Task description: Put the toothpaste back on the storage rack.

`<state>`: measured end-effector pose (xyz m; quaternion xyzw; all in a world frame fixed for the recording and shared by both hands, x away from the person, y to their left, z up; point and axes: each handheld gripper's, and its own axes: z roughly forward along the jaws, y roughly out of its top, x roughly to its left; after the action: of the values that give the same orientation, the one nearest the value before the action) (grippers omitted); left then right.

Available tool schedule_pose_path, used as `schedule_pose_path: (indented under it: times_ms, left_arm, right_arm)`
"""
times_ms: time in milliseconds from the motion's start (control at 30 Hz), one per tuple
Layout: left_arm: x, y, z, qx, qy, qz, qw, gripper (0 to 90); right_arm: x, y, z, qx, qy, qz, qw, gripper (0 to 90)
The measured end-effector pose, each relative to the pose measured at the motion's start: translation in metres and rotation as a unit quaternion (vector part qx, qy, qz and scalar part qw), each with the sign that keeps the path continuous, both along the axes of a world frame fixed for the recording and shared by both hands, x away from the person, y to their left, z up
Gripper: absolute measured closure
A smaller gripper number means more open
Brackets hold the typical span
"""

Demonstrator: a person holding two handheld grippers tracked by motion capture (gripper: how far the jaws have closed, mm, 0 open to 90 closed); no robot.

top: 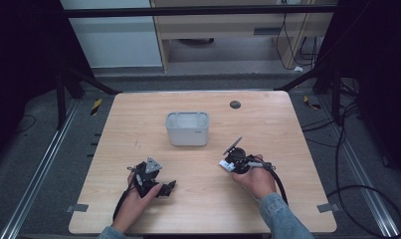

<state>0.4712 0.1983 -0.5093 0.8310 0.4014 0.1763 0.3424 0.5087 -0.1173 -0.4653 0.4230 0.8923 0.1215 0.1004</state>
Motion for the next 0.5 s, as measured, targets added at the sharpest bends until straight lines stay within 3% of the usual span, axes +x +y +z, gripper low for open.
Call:
schedule_pose_path:
  times_ms: [500]
  left_arm:
    - [0.0000, 0.0000, 0.0000, 0.000, 0.000, 0.000, 1.0000, 0.0]
  right_arm:
    - [0.0029, -0.0067, 0.0053, 0.022, 0.011, -0.015, 0.9996, 76.7]
